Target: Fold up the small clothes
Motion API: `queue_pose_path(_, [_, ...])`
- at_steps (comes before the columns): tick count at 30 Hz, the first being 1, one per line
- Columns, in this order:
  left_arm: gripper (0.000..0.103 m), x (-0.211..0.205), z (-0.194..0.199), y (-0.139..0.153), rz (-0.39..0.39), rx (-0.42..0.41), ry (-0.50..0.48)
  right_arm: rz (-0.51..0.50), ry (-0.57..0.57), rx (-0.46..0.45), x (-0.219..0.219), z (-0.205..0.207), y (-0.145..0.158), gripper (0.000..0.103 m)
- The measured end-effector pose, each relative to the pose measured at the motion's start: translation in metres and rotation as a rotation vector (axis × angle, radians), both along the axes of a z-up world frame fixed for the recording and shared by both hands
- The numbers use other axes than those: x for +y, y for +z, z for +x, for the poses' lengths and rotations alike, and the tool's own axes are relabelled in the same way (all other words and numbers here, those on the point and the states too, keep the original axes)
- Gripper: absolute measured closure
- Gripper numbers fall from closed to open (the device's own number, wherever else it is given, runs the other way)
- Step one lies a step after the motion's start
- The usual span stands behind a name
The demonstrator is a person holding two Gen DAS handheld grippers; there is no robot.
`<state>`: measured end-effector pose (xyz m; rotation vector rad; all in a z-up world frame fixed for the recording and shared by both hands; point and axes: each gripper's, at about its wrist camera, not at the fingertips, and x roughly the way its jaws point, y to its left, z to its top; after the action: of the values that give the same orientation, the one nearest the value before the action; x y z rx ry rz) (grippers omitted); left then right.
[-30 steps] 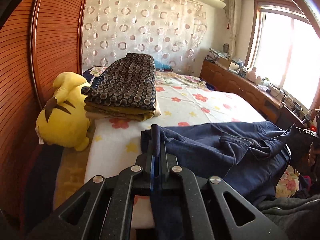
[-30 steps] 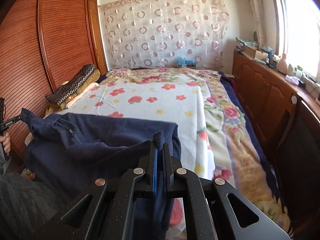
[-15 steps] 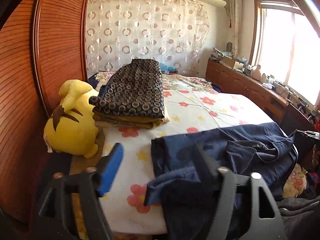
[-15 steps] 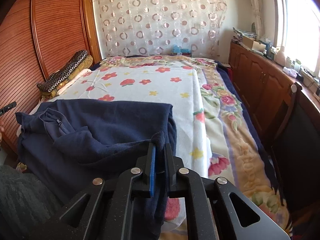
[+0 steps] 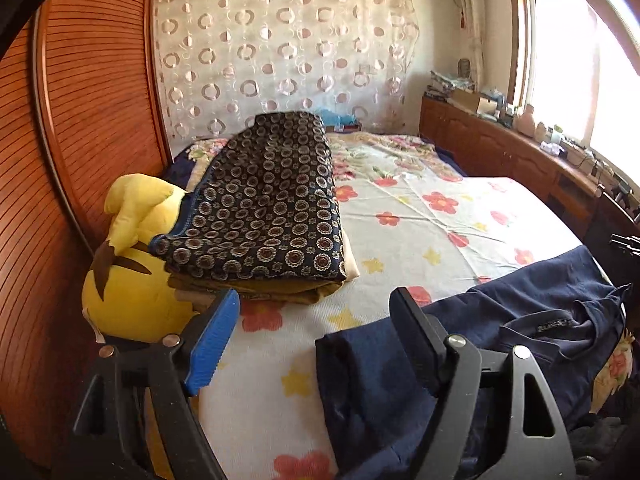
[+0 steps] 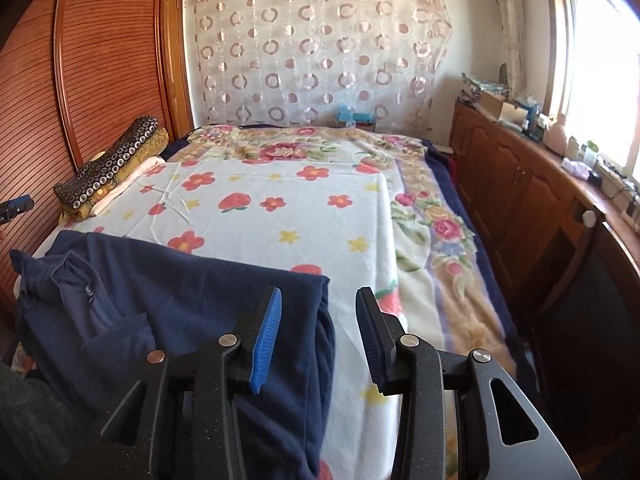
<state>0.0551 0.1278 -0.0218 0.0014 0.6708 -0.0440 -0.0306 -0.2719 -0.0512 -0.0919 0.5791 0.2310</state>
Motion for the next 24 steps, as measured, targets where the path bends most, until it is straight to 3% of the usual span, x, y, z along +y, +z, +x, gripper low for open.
queue_pose_path(7, [0.025,-0.012,0.032,-0.035,0.031,0.127,-0.024,0.008,0.005,0.095,0.013,0.052,-0.025,0.063])
queue_pose_path(14, [0.025,-0.019,0.031,-0.071,0.030,0.228,-0.036,-0.007,-0.002,0.152,0.016,0.062,-0.044,0.063])
queue_pose_path(24, [0.023,-0.013,0.027,-0.080,-0.042,0.213,-0.028,0.056,0.003,0.154,0.013,0.071,-0.038,0.058])
